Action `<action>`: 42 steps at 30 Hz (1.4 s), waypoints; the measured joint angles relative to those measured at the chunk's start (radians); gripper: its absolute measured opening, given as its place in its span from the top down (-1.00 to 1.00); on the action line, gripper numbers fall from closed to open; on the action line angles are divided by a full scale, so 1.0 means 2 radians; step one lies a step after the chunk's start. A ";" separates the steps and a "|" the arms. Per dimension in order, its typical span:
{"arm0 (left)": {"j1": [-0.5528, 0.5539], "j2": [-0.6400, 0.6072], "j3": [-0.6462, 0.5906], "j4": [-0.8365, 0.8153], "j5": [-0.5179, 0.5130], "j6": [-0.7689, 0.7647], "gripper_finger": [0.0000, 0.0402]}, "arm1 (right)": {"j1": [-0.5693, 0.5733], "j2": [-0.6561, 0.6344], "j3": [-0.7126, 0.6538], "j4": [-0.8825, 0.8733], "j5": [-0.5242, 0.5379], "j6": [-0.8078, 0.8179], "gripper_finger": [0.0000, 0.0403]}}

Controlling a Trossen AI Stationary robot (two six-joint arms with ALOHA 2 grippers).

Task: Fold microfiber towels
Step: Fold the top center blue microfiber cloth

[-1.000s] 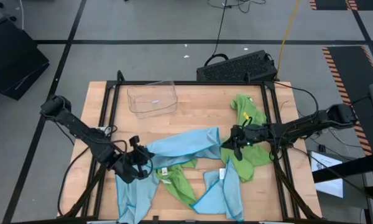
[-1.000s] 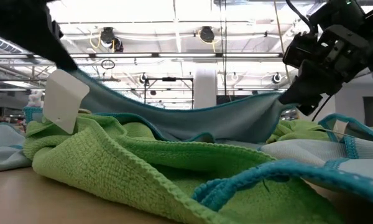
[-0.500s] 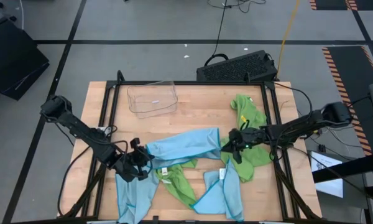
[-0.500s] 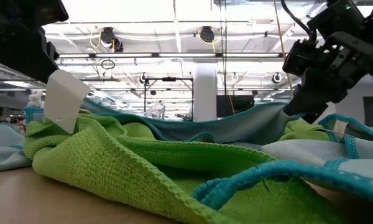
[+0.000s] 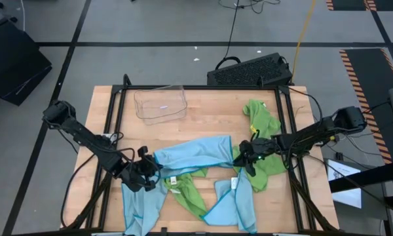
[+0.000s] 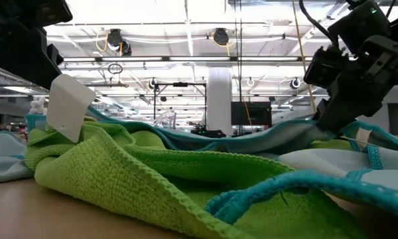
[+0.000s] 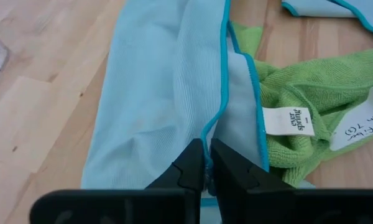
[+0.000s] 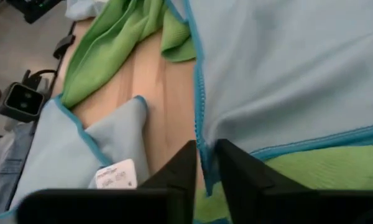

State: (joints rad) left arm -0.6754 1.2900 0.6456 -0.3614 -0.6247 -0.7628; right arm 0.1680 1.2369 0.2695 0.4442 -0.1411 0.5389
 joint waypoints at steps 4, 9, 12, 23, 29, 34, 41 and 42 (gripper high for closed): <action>0.000 0.000 0.000 0.001 0.000 0.000 0.82 | 0.002 0.000 0.000 -0.001 -0.011 0.011 0.29; -0.005 -0.007 0.000 0.020 0.019 0.024 0.71 | 0.002 0.000 0.000 -0.012 -0.011 0.015 0.00; -0.005 -0.022 0.000 0.021 0.022 0.028 0.55 | 0.002 0.000 0.000 -0.031 -0.011 0.026 -0.07; -0.004 -0.102 0.000 0.023 -0.014 0.069 0.24 | 0.002 -0.007 0.001 -0.096 -0.009 0.055 -0.07; -0.004 -0.116 0.000 0.020 -0.025 0.079 0.27 | 0.002 -0.037 0.001 -0.145 -0.003 0.045 -0.06; -0.004 -0.115 0.000 0.003 -0.032 0.072 0.29 | 0.023 -0.062 0.001 -0.185 0.045 0.045 -0.06; -0.004 -0.115 0.000 -0.024 -0.048 0.038 0.29 | 0.076 -0.066 0.001 -0.212 0.114 0.050 -0.06; -0.004 -0.115 0.000 -0.035 -0.052 0.028 0.29 | 0.081 -0.066 0.001 -0.211 0.117 0.050 -0.06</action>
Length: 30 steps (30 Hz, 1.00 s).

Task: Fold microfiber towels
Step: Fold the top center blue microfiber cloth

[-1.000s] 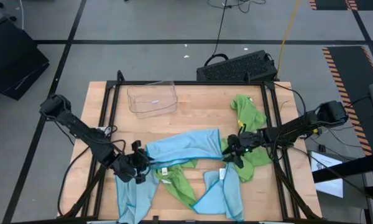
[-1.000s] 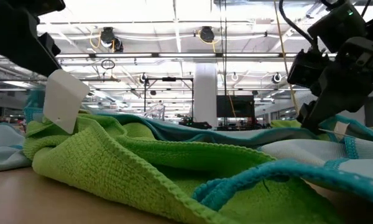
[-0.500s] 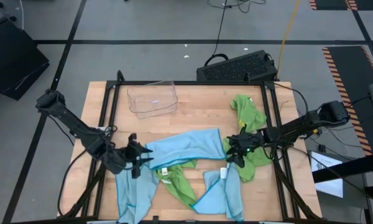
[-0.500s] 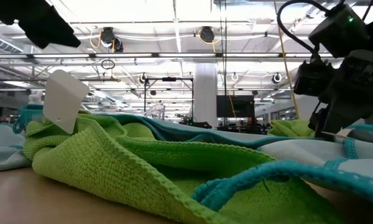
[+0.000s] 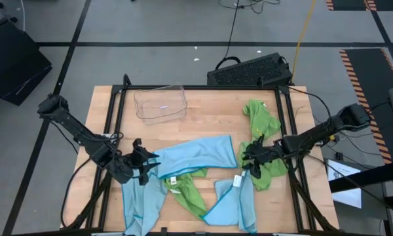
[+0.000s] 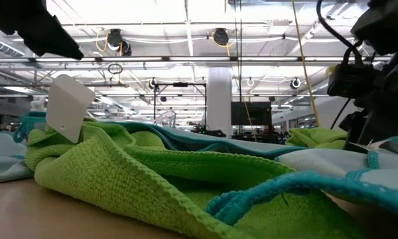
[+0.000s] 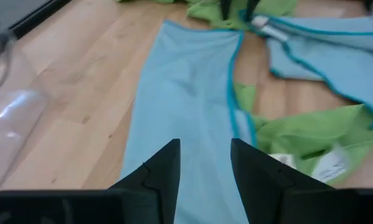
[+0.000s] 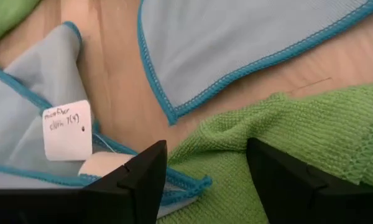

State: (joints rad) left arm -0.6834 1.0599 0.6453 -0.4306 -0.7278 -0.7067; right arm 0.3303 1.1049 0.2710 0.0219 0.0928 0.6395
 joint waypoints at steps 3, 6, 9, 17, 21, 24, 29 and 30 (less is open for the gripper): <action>0.000 0.000 0.000 -0.043 -0.010 -0.047 0.29 | 0.010 0.000 0.000 0.007 0.000 0.004 -0.06; 0.000 0.000 -0.007 -0.075 -0.014 -0.102 0.29 | 0.014 0.000 0.000 0.008 -0.002 0.007 -0.06; 0.007 0.000 -0.030 -0.077 -0.011 -0.144 0.29 | 0.016 0.000 0.000 0.008 -0.006 0.007 -0.06; 0.029 0.000 -0.090 -0.068 0.023 -0.190 0.29 | 0.014 -0.029 -0.002 0.005 -0.010 0.004 -0.06; 0.033 0.000 -0.109 -0.051 0.029 -0.170 0.29 | 0.009 -0.062 -0.002 0.007 -0.010 0.003 -0.06; 0.034 0.000 -0.123 -0.048 0.029 -0.153 0.29 | 0.008 -0.084 -0.002 0.008 -0.008 -0.003 -0.06; 0.045 0.000 -0.149 -0.041 0.037 -0.148 0.29 | 0.008 -0.101 -0.001 0.013 0.004 -0.017 -0.06; 0.045 0.000 -0.154 -0.039 0.037 -0.142 0.29 | 0.008 -0.102 -0.001 0.014 0.006 -0.020 -0.06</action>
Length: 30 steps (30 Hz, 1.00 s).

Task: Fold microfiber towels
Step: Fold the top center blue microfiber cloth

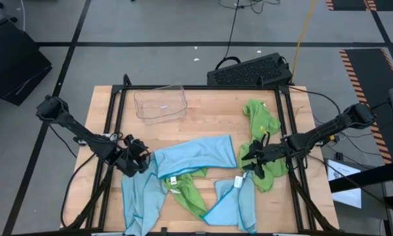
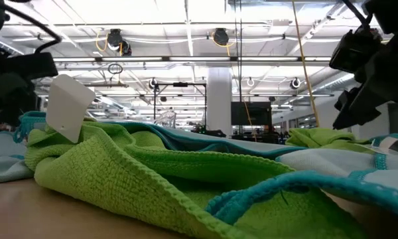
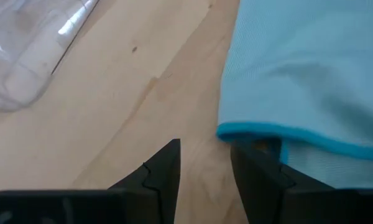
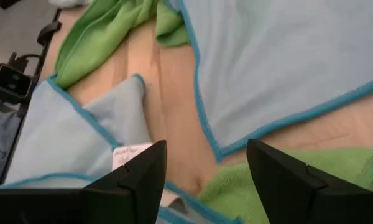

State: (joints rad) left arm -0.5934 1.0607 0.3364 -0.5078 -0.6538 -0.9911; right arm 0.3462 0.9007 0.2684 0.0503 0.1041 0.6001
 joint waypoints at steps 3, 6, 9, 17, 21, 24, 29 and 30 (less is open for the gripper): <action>0.000 0.000 -0.014 0.026 -0.013 0.031 0.29 | 0.000 0.000 0.000 0.001 0.001 -0.009 -0.06; 0.000 0.000 -0.025 0.069 -0.020 0.074 0.28 | 0.000 0.000 0.000 0.001 0.001 -0.011 -0.06; 0.000 0.001 -0.035 0.104 -0.022 0.112 0.22 | 0.000 0.000 0.000 0.003 0.001 -0.016 -0.06; 0.000 0.037 -0.039 0.114 -0.031 0.140 -0.03 | 0.000 0.000 0.000 0.015 0.002 -0.022 -0.06; 0.000 0.063 -0.039 0.127 -0.030 0.143 -0.06 | 0.000 0.000 0.000 0.023 0.002 -0.031 -0.06; 0.000 0.076 -0.039 0.138 -0.017 0.151 -0.06 | 0.000 0.000 0.000 0.025 0.002 -0.033 -0.06; 0.000 0.084 -0.039 0.156 -0.021 0.159 -0.06 | 0.000 0.000 0.000 0.025 0.002 -0.034 -0.06; 0.000 0.086 -0.039 0.164 -0.022 0.164 -0.06 | 0.000 0.000 0.001 0.025 0.002 -0.034 -0.06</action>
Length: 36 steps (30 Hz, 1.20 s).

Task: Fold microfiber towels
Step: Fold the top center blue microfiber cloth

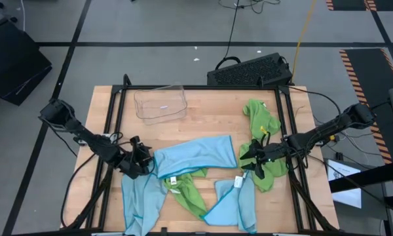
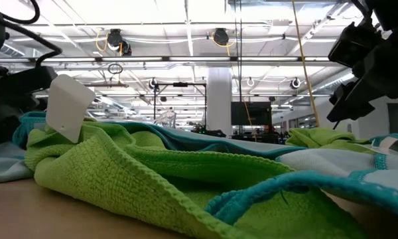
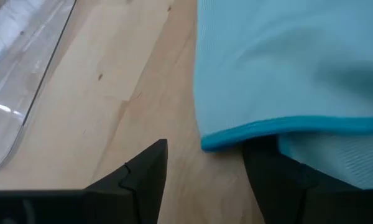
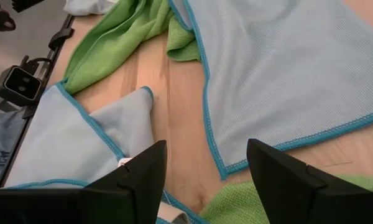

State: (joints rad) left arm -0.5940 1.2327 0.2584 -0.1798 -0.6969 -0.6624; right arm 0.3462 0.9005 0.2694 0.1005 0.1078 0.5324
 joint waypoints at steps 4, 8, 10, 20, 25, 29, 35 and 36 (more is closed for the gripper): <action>0.000 0.011 0.000 0.016 -0.001 0.023 0.04 | 0.000 0.000 0.000 0.000 0.000 -0.001 -0.06; 0.007 0.026 0.001 0.025 -0.002 0.028 0.30 | 0.000 0.000 0.000 0.000 0.000 -0.001 -0.06; 0.010 0.032 0.001 0.033 -0.001 0.035 0.47 | 0.000 0.000 0.000 0.000 0.000 -0.001 -0.06; 0.012 0.017 0.000 -0.016 -0.030 0.068 0.94 | 0.000 0.000 0.000 0.000 0.012 -0.008 -0.06; 0.012 0.001 0.000 -0.033 -0.044 0.078 0.97 | 0.000 0.000 0.000 0.000 0.015 -0.012 -0.06; 0.012 -0.005 0.000 -0.042 -0.051 0.064 0.88 | 0.000 0.000 0.000 0.000 0.015 -0.012 -0.06; 0.012 -0.005 0.001 -0.044 -0.063 0.042 0.72 | 0.000 0.000 0.000 0.000 0.027 -0.011 -0.06; 0.012 -0.005 0.004 -0.050 -0.064 0.042 0.67 | 0.000 0.000 0.000 0.000 0.027 -0.011 -0.06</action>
State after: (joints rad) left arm -0.5705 1.2228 0.2658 -0.2793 -0.8247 -0.5779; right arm 0.3458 0.9009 0.2699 0.1005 0.1623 0.5102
